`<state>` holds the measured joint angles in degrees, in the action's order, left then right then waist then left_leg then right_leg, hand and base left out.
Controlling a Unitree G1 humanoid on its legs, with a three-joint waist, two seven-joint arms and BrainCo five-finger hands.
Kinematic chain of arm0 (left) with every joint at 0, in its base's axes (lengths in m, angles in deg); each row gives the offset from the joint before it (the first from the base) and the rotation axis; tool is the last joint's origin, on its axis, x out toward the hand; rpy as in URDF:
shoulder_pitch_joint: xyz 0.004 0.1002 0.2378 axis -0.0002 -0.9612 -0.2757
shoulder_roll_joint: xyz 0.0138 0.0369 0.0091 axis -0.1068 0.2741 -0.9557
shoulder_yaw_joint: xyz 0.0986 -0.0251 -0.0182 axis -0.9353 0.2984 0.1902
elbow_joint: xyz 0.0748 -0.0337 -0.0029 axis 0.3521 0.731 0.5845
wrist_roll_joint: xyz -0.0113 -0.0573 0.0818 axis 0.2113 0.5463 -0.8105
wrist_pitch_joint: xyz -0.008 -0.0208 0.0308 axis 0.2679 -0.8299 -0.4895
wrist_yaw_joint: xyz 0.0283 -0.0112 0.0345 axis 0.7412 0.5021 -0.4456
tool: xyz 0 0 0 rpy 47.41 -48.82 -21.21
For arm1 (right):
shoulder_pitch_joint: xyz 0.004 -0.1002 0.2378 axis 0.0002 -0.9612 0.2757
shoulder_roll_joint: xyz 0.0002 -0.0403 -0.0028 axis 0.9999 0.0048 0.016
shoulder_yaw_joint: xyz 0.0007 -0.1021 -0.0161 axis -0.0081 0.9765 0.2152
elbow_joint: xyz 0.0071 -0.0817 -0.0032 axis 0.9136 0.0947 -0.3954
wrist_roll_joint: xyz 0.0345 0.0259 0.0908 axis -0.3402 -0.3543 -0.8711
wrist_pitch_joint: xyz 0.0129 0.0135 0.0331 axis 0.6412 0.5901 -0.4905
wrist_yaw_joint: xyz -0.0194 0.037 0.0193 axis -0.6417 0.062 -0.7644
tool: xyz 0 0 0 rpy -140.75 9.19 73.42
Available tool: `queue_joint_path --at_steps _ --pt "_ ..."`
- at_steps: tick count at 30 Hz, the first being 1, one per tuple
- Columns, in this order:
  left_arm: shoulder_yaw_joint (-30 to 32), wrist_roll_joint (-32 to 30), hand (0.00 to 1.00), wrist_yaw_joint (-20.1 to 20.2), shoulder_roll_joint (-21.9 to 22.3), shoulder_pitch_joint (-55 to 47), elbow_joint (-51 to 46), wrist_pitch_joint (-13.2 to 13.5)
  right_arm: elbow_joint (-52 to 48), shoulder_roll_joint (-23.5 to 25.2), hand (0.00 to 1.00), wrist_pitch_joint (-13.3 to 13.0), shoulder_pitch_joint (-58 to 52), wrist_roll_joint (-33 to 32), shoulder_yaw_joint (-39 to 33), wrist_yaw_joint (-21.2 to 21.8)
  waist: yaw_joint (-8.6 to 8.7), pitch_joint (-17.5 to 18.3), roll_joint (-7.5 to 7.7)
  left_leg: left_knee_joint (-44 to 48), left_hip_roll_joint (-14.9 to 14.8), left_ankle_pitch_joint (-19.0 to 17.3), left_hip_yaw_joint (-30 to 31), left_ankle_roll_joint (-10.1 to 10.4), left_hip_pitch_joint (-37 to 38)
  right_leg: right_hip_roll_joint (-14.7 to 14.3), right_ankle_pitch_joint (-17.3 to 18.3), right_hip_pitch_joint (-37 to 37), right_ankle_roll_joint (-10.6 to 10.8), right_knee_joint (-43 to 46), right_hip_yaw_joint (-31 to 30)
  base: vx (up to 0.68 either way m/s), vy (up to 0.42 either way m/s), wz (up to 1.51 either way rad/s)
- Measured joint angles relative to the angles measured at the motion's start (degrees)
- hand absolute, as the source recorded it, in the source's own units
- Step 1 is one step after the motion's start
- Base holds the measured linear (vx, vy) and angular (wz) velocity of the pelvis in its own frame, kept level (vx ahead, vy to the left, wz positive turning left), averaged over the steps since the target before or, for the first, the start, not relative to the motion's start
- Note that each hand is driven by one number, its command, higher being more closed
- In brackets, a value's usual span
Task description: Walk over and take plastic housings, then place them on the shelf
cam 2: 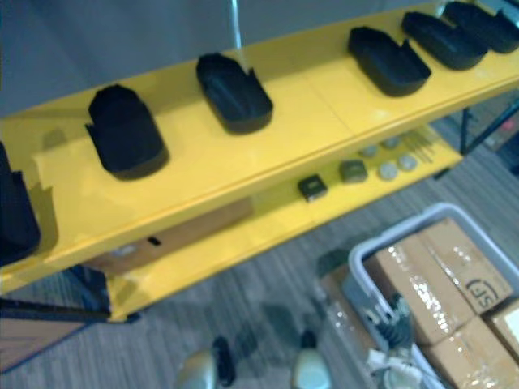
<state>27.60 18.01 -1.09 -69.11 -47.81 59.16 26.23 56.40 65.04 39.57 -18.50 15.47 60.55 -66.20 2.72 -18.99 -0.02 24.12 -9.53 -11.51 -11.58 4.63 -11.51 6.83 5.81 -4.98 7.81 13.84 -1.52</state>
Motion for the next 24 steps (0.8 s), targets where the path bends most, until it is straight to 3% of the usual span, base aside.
queue_joint_path --at_steps 6,15,16,20,24 --pt "0.1 -0.1 1.0 -2.7 0.0 0.0 -0.7 2.0 0.1 0.2 0.0 0.0 0.7 -1.8 0.5 0.0 -0.5 -2.5 0.81 4.6 -1.2 -2.0 0.5 -0.4 -3.0 -0.1 0.9 -2.0 0.4 2.7 -0.1 -0.03 0.029 0.01" --pt "1.4 0.2 1.0 -5.6 0.0 2.7 -3.4 2.2 -0.5 0.2 0.0 0.0 1.6 -2.3 1.4 0.5 -0.35 -6.1 1.21 7.6 -1.6 -3.2 0.0 -1.0 -5.7 0.0 1.2 -4.6 0.9 4.7 -0.9 -0.05 0.035 -0.02" --pt "1.5 0.4 0.0 -6.4 0.0 3.3 -3.4 2.2 -0.7 0.2 0.0 0.0 1.6 -2.5 1.4 1.1 -0.35 -6.2 1.16 7.7 -1.6 -3.2 -0.1 -1.0 -6.3 0.0 1.2 -5.3 0.9 5.0 -1.1 0.0 0.0 0.0" --pt "0.9 0.5 0.0 -8.0 0.1 3.4 -3.4 1.7 -1.5 0.1 0.0 -0.2 1.9 -3.5 1.4 2.6 -0.18 -6.3 1.33 7.8 -1.6 -3.2 -0.3 -0.9 -6.5 0.0 1.5 -6.0 1.1 5.7 -1.5 0.0 0.001 -0.01" --pt "-0.5 0.7 0.0 -10.6 1.0 3.4 -2.8 -0.6 -2.2 0.1 0.0 -0.2 2.1 -3.8 1.6 2.7 -0.2 -6.4 1.47 7.8 -1.6 -3.0 -0.4 -0.7 -6.5 0.0 2.0 -6.9 1.0 6.8 -1.7 0.0 0.0 0.0"
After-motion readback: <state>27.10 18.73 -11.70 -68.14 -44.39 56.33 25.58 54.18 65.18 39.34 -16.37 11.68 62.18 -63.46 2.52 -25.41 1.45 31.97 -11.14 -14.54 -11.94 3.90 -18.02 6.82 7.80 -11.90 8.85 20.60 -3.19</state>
